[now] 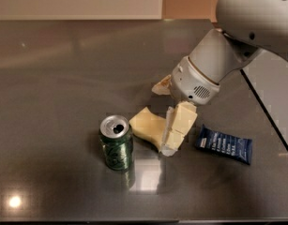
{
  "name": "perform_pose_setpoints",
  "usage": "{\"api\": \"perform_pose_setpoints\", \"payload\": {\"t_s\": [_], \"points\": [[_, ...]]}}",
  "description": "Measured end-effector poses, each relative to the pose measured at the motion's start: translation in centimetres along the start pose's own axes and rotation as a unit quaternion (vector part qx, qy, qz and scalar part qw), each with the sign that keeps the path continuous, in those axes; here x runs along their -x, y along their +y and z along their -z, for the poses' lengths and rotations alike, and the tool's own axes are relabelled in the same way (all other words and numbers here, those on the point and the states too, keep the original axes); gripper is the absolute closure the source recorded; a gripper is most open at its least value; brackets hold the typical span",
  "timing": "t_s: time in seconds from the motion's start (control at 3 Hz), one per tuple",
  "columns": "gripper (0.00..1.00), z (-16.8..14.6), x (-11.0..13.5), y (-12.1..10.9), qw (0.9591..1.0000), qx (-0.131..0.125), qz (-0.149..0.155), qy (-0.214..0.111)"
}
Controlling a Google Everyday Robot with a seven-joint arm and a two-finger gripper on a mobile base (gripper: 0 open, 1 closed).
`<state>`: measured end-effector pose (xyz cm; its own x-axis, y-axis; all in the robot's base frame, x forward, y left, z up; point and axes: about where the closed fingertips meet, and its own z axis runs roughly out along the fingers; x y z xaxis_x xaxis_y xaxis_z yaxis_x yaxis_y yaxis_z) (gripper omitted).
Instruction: Move sponge near green can
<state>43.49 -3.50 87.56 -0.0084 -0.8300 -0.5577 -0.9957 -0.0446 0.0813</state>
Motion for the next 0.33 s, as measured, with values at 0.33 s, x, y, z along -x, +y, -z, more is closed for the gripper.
{"api": "perform_pose_setpoints", "payload": {"t_s": [0.33], "points": [[0.0, 0.0, 0.01, 0.0, 1.0, 0.0, 0.0, 0.0]]}}
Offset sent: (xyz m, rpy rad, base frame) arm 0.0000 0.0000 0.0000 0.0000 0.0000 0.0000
